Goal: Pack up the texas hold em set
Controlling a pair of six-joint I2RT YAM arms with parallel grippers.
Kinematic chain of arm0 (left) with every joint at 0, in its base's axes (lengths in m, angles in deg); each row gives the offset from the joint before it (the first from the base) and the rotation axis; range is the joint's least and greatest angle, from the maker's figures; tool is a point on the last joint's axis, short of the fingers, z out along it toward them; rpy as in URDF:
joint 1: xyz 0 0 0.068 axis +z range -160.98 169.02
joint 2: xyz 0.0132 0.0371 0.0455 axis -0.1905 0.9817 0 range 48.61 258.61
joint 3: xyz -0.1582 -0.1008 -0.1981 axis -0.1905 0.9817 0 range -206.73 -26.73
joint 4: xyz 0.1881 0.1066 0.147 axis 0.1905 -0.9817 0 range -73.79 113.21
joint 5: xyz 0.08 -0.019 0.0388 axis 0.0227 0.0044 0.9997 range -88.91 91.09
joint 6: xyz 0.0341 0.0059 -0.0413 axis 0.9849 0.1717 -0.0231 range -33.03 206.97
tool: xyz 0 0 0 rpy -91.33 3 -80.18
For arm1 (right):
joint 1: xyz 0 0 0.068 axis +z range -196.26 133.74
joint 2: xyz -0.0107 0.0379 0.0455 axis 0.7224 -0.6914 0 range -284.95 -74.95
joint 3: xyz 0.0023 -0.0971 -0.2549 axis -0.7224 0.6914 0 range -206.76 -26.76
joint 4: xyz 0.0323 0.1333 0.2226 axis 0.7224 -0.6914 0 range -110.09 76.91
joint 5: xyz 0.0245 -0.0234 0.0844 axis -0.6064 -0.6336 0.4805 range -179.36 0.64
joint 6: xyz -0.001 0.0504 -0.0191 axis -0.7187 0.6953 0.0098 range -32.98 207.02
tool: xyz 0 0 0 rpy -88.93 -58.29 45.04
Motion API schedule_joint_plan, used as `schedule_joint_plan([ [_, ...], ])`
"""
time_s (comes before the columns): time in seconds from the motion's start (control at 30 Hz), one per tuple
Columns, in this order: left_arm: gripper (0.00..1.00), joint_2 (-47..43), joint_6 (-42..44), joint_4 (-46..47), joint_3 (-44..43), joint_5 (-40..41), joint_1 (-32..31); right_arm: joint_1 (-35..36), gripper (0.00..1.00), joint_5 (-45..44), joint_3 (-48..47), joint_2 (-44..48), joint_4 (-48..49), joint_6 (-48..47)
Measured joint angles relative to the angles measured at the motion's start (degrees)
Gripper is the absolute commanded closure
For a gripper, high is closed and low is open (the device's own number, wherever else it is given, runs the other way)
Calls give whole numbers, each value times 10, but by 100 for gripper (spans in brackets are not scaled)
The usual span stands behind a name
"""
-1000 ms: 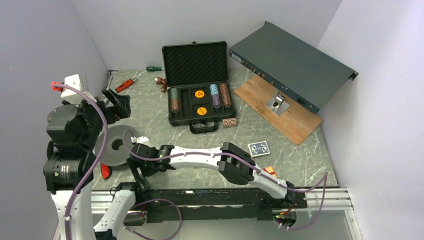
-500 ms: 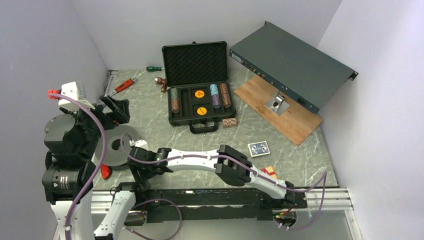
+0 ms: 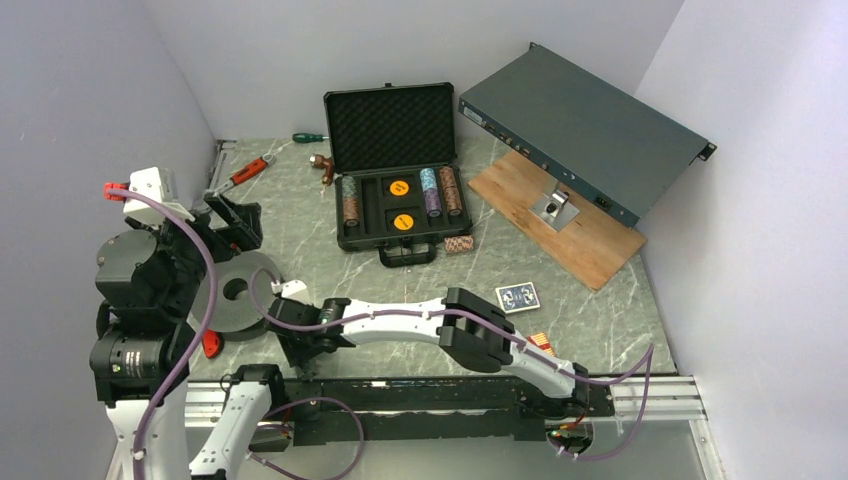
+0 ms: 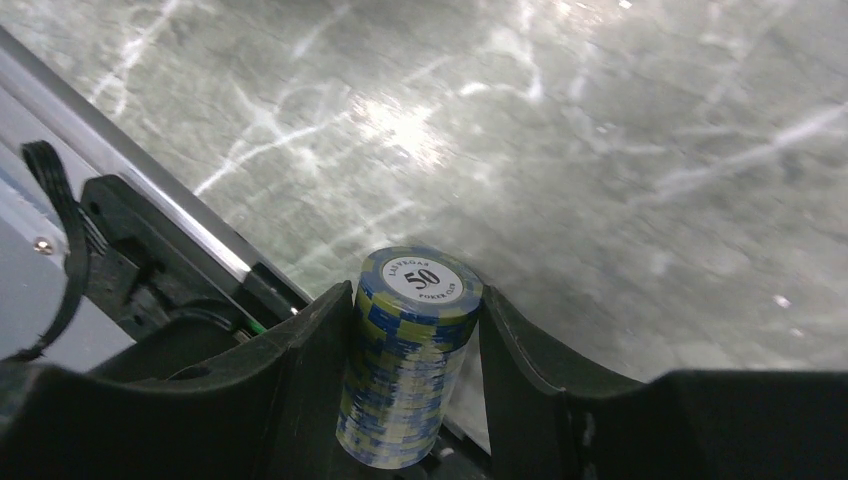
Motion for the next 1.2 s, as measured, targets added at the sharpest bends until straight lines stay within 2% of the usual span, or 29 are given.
schedule_joint_plan([
  [0.17, 0, 0, 0, 6, 22, -2, 0, -6, 73, -26, 57, 40, -10, -5],
  [0.4, 0, 0, 0, 20, 84, -12, 0, -39, 76, -53, 137, 108, -21, -26],
  [0.83, 2, 27, -2, 68, 210, -50, 0, -193, 77, -91, 322, 354, -31, -72],
  [1.03, 3, 81, -5, 106, 267, -78, 0, -225, 77, -91, 395, 379, -54, -95],
  [1.2, 4, 135, 1, 118, 278, -99, 0, -244, 77, -84, 426, 379, -70, -110],
])
